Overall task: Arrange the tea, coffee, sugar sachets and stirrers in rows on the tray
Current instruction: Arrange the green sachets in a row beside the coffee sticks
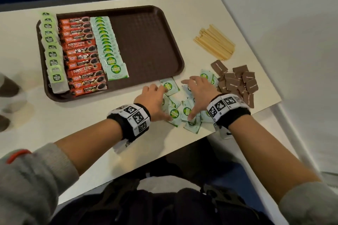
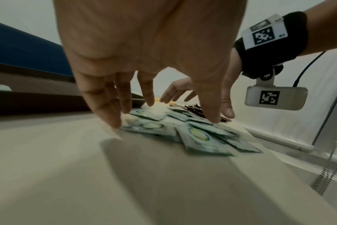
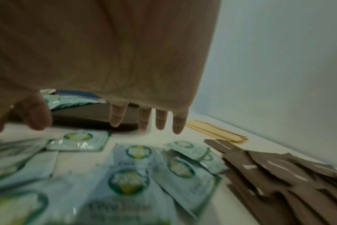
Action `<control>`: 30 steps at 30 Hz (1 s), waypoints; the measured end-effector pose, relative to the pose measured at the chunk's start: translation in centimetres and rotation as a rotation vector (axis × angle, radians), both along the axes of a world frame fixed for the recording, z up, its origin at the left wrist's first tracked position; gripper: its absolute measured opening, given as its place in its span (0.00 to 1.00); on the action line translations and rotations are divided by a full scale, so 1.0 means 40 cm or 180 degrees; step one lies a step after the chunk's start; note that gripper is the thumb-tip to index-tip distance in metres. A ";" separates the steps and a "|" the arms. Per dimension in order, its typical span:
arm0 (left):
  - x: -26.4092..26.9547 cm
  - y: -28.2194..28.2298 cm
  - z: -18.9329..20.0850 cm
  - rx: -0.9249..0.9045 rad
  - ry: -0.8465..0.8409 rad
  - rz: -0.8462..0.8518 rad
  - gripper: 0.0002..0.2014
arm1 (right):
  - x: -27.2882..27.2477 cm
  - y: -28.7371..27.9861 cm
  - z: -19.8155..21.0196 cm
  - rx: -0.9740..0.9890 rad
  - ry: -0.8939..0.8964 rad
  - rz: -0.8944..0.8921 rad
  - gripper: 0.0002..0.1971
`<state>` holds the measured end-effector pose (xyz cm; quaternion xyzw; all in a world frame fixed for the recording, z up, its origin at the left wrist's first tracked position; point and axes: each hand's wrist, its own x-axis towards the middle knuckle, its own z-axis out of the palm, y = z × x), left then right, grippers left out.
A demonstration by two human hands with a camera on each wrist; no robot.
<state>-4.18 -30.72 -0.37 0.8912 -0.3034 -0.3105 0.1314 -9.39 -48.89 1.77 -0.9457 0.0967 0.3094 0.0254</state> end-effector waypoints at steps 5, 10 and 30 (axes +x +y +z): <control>-0.060 -0.032 -0.027 0.0348 -0.0323 -0.0083 0.54 | -0.069 -0.021 -0.045 0.0119 0.0218 -0.0145 0.73; -0.075 -0.056 -0.044 0.0170 -0.0424 0.0103 0.42 | -0.081 -0.017 -0.060 0.0309 -0.0180 -0.0052 0.60; -0.049 -0.100 -0.030 -0.0078 0.0373 0.0833 0.36 | -0.016 -0.026 -0.071 0.0566 -0.0455 -0.0196 0.45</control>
